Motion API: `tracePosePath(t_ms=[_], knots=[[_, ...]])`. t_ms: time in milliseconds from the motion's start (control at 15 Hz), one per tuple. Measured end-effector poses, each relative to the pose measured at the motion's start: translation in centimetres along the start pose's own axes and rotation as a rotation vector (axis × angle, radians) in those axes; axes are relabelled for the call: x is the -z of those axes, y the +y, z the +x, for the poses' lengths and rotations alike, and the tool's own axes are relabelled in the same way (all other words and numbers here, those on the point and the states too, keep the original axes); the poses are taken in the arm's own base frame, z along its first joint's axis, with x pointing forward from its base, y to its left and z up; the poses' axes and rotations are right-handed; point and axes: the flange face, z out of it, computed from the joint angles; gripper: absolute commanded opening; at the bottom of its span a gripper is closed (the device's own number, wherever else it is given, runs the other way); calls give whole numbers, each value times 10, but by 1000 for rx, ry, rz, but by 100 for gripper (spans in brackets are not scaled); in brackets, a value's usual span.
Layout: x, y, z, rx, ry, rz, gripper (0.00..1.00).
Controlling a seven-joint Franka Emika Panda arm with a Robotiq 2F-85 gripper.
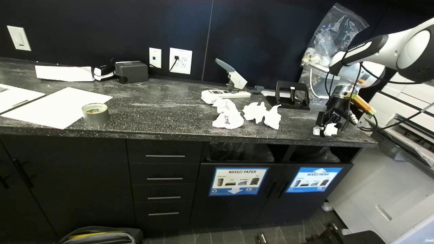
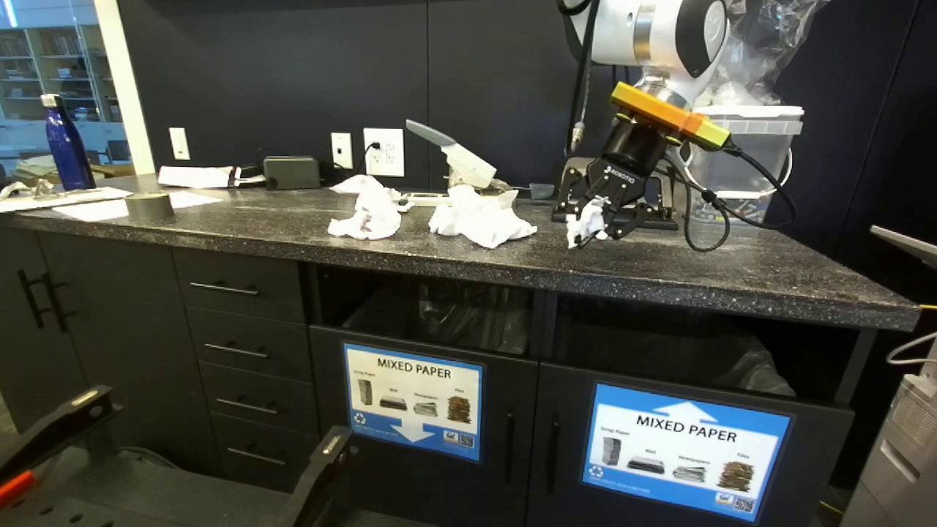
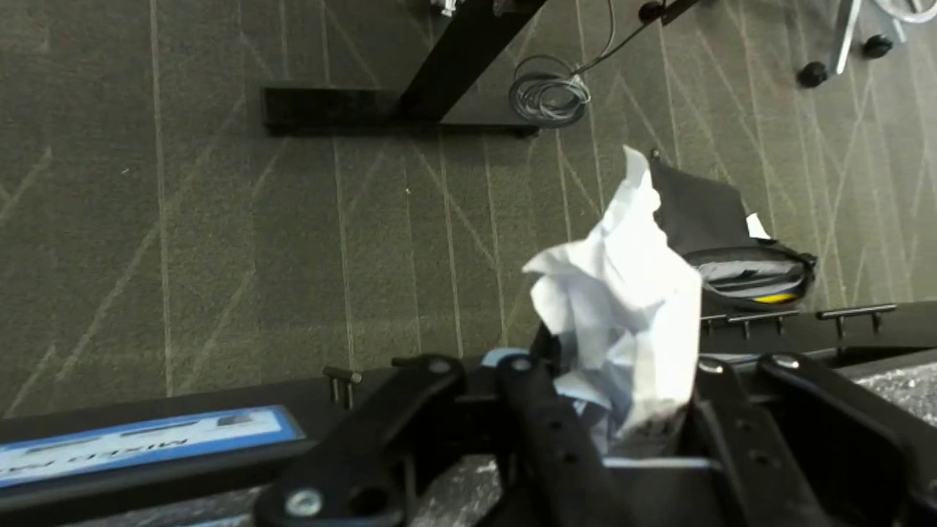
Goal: Put the tissues inside the rubbish bin.
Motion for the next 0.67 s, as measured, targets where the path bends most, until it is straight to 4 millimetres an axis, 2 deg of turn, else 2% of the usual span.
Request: tracePosePath(t_ms=[333, 667], knots=[[-22, -31, -18, 28, -41, 15, 3], [-45, -40, -35, 100, 58, -1, 3]])
